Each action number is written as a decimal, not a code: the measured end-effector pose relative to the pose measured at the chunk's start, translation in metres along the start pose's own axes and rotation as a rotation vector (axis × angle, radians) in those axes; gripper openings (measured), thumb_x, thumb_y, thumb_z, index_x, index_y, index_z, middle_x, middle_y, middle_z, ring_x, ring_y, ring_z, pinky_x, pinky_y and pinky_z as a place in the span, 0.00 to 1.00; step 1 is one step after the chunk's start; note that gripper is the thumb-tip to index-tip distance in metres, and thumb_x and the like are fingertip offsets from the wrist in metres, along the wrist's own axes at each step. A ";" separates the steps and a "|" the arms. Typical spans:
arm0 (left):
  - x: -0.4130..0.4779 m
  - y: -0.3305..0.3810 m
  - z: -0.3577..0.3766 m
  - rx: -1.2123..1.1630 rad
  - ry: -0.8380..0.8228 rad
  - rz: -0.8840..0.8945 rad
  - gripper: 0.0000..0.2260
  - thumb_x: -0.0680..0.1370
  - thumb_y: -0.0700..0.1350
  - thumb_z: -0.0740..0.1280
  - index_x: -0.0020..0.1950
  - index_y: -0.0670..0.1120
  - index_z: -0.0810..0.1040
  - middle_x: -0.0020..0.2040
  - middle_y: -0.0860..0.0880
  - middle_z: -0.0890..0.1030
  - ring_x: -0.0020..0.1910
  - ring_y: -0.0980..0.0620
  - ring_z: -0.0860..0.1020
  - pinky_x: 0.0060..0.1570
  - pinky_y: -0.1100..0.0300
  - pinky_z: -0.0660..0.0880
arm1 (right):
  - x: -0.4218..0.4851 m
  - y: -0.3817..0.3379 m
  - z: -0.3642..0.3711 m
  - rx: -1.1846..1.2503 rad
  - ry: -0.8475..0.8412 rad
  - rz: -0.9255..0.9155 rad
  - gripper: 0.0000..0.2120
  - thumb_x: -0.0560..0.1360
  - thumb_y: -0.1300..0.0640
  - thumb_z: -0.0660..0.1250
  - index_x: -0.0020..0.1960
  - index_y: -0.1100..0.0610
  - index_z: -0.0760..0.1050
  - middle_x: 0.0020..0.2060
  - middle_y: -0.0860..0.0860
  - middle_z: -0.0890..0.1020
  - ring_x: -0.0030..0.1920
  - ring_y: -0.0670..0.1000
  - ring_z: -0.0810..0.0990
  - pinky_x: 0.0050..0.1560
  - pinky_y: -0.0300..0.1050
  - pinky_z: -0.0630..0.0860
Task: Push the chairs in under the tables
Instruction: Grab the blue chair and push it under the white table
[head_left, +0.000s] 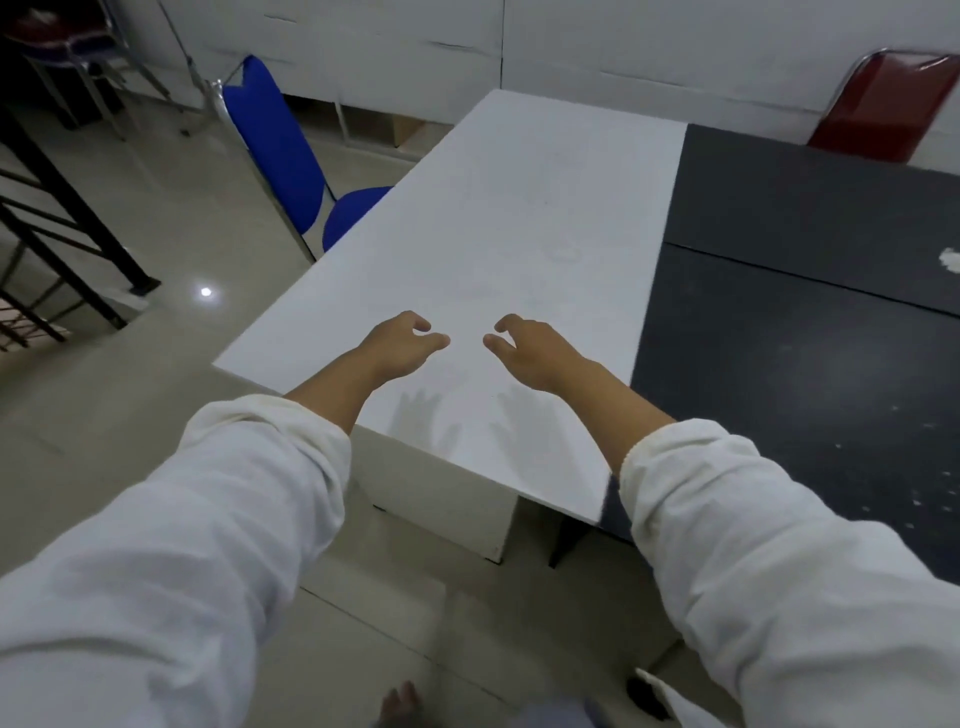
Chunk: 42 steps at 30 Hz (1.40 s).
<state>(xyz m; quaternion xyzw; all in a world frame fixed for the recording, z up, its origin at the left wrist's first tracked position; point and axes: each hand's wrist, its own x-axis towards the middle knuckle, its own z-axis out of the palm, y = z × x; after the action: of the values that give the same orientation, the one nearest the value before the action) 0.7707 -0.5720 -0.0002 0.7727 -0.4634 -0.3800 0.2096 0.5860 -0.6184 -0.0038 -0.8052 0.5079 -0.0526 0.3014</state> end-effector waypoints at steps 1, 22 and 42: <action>0.008 -0.011 -0.018 0.004 -0.002 -0.002 0.24 0.77 0.55 0.64 0.70 0.47 0.68 0.69 0.45 0.71 0.63 0.47 0.73 0.60 0.54 0.69 | 0.013 -0.016 0.008 0.003 0.000 0.008 0.23 0.81 0.46 0.53 0.70 0.60 0.64 0.66 0.59 0.73 0.67 0.57 0.70 0.61 0.49 0.67; 0.241 -0.124 -0.279 0.068 -0.030 0.057 0.22 0.77 0.54 0.63 0.69 0.47 0.70 0.68 0.47 0.73 0.66 0.47 0.72 0.65 0.50 0.70 | 0.297 -0.232 0.093 0.030 0.002 0.067 0.21 0.82 0.50 0.54 0.69 0.61 0.65 0.65 0.59 0.74 0.64 0.58 0.73 0.61 0.49 0.70; 0.491 -0.181 -0.471 0.181 -0.171 0.181 0.22 0.78 0.51 0.64 0.70 0.44 0.69 0.68 0.45 0.73 0.62 0.47 0.73 0.58 0.54 0.71 | 0.539 -0.372 0.146 0.202 0.114 0.303 0.22 0.81 0.50 0.57 0.70 0.61 0.64 0.62 0.59 0.75 0.58 0.56 0.76 0.57 0.49 0.73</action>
<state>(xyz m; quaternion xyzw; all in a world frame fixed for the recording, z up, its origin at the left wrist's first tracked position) 1.3779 -0.9273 -0.0217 0.7082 -0.5798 -0.3804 0.1322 1.1936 -0.9008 -0.0416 -0.6811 0.6315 -0.1028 0.3560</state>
